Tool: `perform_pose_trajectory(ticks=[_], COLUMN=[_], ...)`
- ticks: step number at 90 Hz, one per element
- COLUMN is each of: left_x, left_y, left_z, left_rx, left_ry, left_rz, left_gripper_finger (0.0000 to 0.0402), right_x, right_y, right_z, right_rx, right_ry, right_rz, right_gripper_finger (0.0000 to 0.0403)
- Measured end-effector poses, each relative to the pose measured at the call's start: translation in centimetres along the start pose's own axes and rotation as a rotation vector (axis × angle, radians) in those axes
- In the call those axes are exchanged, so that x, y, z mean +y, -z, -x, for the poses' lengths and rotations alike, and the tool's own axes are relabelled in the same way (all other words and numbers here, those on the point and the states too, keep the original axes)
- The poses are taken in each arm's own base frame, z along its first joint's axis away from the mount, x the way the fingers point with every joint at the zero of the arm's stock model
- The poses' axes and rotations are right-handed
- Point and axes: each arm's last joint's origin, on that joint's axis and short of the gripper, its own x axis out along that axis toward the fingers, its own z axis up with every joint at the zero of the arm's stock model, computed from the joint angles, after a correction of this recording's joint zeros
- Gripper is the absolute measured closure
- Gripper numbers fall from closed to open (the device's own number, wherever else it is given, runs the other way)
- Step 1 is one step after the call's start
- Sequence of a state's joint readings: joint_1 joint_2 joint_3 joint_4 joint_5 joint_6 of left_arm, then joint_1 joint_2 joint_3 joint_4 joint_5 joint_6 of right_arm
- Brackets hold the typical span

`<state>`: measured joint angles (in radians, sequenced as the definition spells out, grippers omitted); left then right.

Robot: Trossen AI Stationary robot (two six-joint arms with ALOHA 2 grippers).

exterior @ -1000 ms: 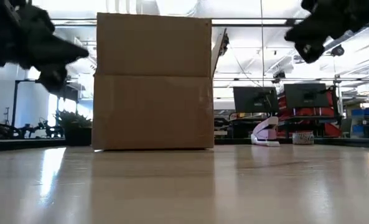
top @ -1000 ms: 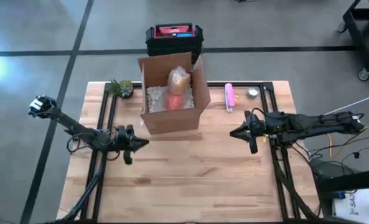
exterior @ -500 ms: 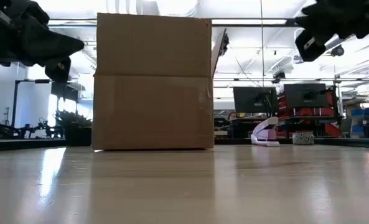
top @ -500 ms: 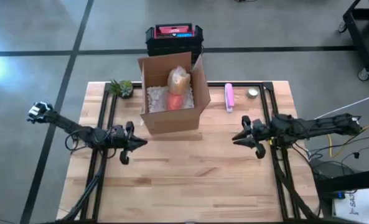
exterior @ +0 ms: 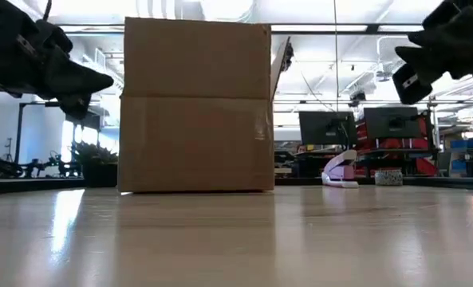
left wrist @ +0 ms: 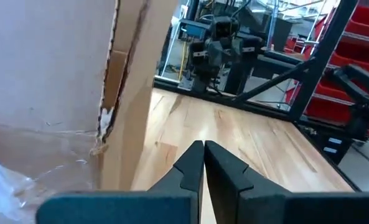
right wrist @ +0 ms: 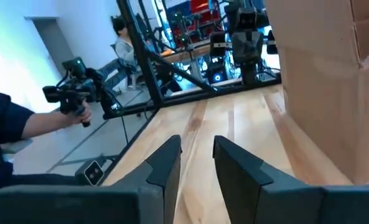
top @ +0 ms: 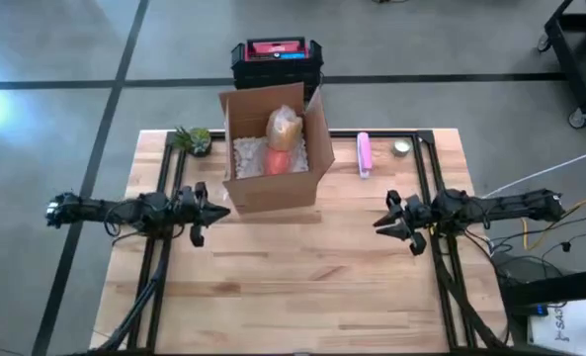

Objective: Wrap mug
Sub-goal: Return to Home Position

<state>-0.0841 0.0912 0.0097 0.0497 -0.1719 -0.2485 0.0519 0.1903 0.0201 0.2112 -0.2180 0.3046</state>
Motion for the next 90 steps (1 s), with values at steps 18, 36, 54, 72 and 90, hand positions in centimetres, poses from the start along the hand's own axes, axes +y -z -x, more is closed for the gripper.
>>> perform_pose_trajectory(ticks=[18, 36, 54, 72, 90], left_x=[-0.1, -0.1, 0.1, 0.2, 0.1], left_y=[-0.5, -0.5, -0.5, -0.5, -0.5], left_z=[0.5, 0.5, 0.5, 0.4, 0.4], left_rx=[-0.066, -0.062, -0.064, -0.054, -0.047], left_ry=[0.022, 0.021, 0.006, 0.010, 0.017], left_rz=[-0.027, -0.037, -0.050, -0.052, -0.064], left_gripper_finger=[0.0396, 0.0395, 0.0395, 0.0395, 0.0395], right_x=[-0.1, -0.6, -0.5, -0.6, -0.6], right_y=[-0.2, 0.4, 0.4, 0.5, 0.5], right_z=[0.4, 0.8, 1.3, 1.2, 1.2], right_rx=[-0.061, -0.044, -0.046, -0.033, -0.030], right_ry=[0.077, 0.218, 0.223, 0.226, 0.226], right_rz=[0.016, -0.001, 0.037, 0.082, 0.104], right_gripper_finger=[0.0334, 0.0353, 0.0366, 0.0370, 0.0359])
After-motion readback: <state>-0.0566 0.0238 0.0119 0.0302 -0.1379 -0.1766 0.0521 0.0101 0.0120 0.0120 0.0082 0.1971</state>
